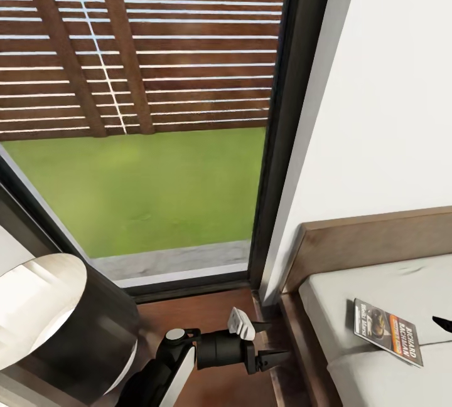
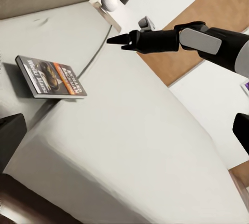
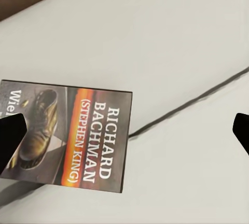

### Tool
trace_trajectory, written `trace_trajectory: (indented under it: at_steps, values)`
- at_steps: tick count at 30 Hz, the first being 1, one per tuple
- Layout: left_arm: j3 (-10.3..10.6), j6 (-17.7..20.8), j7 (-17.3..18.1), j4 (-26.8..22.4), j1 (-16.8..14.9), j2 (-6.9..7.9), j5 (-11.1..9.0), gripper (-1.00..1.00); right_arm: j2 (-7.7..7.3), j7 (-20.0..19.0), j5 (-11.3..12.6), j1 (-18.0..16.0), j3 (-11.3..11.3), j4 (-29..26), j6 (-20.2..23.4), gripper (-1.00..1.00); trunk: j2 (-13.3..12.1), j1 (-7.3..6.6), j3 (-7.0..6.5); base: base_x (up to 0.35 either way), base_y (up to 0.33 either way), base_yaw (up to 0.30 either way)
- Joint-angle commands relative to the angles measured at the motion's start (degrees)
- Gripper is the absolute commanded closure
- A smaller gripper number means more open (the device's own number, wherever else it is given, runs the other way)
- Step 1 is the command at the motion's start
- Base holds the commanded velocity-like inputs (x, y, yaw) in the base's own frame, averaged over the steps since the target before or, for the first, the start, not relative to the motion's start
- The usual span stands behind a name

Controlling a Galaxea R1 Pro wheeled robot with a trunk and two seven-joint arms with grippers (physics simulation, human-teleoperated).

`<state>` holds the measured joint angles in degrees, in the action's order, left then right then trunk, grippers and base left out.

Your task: In the bedroom, move the book from the bed onto either nightstand, and place the two sandals side by side next to the bed.

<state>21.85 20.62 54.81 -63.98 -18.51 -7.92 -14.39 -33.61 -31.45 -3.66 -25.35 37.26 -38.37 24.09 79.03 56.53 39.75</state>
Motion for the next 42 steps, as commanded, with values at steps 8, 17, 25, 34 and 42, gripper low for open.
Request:
trace_trajectory:
  at_steps: [8,17,25,34,42]
  values:
    - [0.04,0.57,0.04,0.08,-0.03,0.01,-0.46,-1.0,0.03,-0.59,-0.21,-0.05,-3.02,-0.49,0.34,-1.0,0.84,0.44,0.41,0.0,0.0,0.0]
    - [0.04,0.57,0.04,0.09,-0.03,0.01,-0.46,-1.0,0.03,-0.63,-0.04,-0.05,-4.37,-1.76,0.34,-1.0,3.25,1.76,1.49,0.0,0.0,0.0]
    - [0.1,0.57,0.04,0.09,-0.03,0.01,-0.46,-1.0,0.03,-0.63,-0.03,-0.05,-4.47,-1.96,0.34,-1.0,6.46,3.52,2.92,0.0,0.0,0.0]
    - [0.12,0.55,0.04,0.09,-0.03,0.01,-0.46,-1.0,0.03,-1.15,0.0,-0.05,-4.48,-1.97,0.34,-1.0,7.26,3.96,3.28,0.0,0.0,0.0]
    - [0.12,0.56,0.04,0.09,-0.03,0.01,-0.46,-1.0,0.01,-4.9,-0.03,-0.05,-4.48,-1.97,0.34,-1.0,9.67,5.28,4.36,0.0,0.0,0.0]
